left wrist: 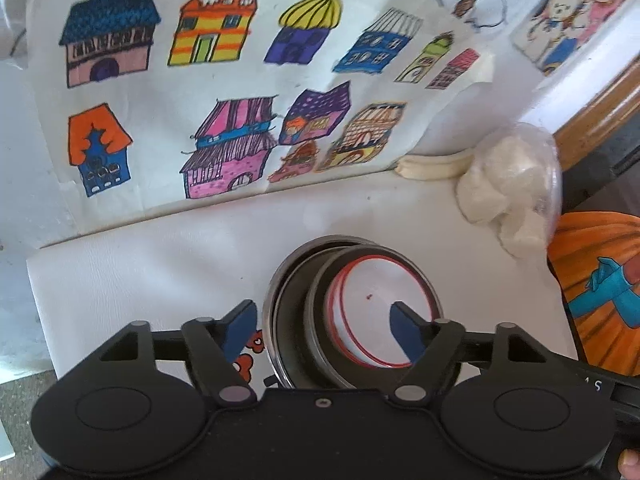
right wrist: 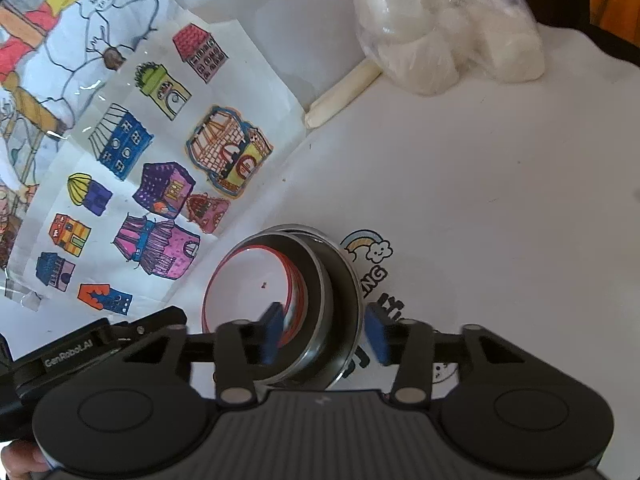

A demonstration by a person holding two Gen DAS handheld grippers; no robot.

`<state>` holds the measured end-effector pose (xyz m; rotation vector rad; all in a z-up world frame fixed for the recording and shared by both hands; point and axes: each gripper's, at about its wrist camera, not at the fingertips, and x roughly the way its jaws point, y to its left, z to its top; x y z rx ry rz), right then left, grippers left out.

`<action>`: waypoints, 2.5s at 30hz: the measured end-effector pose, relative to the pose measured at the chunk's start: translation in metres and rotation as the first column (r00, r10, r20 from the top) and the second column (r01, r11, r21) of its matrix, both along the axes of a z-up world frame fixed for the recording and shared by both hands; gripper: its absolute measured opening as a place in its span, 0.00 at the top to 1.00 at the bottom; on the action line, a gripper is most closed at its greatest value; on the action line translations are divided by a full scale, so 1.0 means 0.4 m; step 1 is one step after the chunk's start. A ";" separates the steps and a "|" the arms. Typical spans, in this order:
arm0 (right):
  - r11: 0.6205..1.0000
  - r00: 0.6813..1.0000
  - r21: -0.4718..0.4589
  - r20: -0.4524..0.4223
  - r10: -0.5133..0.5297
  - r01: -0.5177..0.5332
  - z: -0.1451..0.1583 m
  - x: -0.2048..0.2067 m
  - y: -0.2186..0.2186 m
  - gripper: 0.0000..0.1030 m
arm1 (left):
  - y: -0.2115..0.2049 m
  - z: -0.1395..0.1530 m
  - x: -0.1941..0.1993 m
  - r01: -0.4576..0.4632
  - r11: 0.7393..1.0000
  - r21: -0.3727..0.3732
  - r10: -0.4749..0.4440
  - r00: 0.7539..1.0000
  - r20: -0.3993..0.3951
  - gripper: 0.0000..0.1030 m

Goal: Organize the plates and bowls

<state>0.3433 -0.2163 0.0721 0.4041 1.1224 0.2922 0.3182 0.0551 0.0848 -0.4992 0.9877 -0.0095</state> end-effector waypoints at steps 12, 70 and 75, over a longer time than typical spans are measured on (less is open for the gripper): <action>1.000 0.992 -0.008 0.123 0.021 -0.021 0.046 -0.113 -0.034 0.04 | -0.024 0.056 -0.105 0.005 0.995 0.100 -0.021 0.988 0.152 0.01; 0.984 0.706 -0.169 0.704 0.079 0.059 -0.095 -0.730 -0.061 0.00 | -0.116 -0.127 -0.648 -0.093 0.939 0.331 -0.090 0.863 0.497 0.01; 0.983 0.711 -0.154 0.702 0.039 0.099 -0.149 -0.728 -0.069 0.00 | -0.120 -0.156 -0.654 -0.108 0.936 0.334 -0.083 0.856 0.510 0.01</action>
